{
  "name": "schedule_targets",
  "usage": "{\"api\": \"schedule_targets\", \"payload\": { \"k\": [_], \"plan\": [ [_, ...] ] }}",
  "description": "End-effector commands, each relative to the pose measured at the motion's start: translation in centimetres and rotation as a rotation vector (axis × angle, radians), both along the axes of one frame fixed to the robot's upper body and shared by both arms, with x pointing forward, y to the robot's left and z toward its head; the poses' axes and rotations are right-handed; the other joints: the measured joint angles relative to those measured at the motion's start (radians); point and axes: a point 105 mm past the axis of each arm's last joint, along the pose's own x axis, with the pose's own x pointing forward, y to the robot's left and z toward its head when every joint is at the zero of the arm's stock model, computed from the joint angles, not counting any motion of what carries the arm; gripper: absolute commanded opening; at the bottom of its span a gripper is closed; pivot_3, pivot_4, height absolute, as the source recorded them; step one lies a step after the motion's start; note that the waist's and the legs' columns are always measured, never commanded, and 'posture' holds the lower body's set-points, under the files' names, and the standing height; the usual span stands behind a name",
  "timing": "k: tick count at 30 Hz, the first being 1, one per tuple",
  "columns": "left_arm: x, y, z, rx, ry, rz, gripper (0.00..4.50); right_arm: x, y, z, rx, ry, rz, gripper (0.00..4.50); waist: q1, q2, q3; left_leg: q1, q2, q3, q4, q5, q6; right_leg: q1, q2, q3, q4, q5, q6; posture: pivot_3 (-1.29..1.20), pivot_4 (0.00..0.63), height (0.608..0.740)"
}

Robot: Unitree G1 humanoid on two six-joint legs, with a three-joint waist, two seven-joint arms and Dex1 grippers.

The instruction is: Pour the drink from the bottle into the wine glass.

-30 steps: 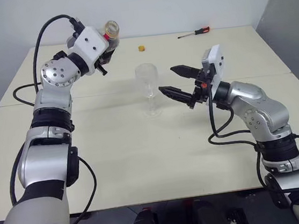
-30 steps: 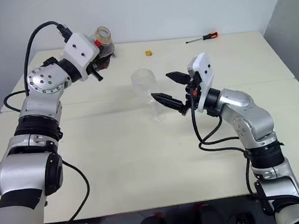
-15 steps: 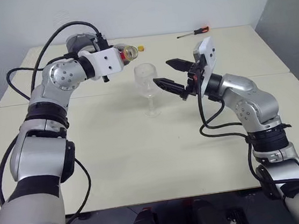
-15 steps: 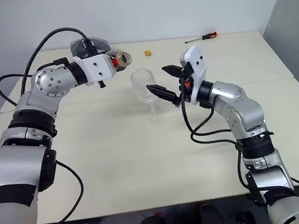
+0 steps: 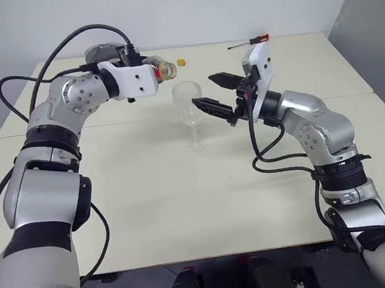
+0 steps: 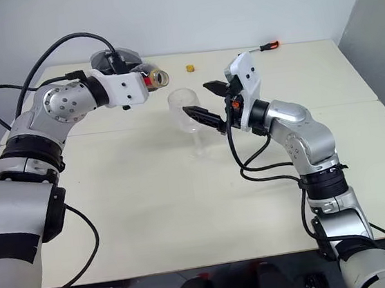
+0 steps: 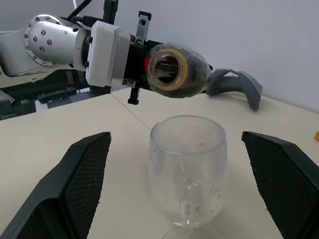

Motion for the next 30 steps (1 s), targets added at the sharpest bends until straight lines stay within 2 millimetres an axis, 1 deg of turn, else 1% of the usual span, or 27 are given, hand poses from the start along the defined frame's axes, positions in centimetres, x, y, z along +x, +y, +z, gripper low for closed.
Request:
{"api": "schedule_targets", "payload": {
  "k": [1,6,12,30],
  "plan": [
    [-0.43,-0.26,2.9,0.009,-0.102,-0.018,1.0,-0.5,0.33,1.23,0.007,-0.055,0.018,4.5,0.0,0.0,0.0,0.0,0.0,0.0,0.0,0.0,0.0,0.0,0.0,0.0,0.0,0.0,0.0,0.0,0.15,0.74],
    [-0.46,-0.31,3.0,0.058,-0.132,-0.018,1.0,-0.56,0.37,1.04,0.001,-0.055,0.017,4.5,0.0,0.0,0.0,0.0,0.0,0.0,0.0,0.0,0.0,0.0,0.0,0.0,0.0,0.0,0.0,0.0,0.15,0.74],
    [-0.41,-0.31,2.66,0.115,-0.143,-0.017,1.0,-0.75,0.4,0.85,-0.012,-0.059,0.022,4.5,0.0,0.0,0.0,0.0,0.0,0.0,0.0,0.0,0.0,0.0,0.0,0.0,0.001,0.0,0.0,0.0,0.15,0.74],
    [-0.08,0.12,2.48,0.134,-0.158,0.013,1.0,-0.78,0.2,0.48,-0.016,-0.051,0.015,4.5,-0.001,0.0,0.0,0.0,0.0,0.001,0.0,0.0,0.0,-0.001,0.0,0.0,0.001,0.0,0.0,0.0,0.15,0.74]
  ]
}}
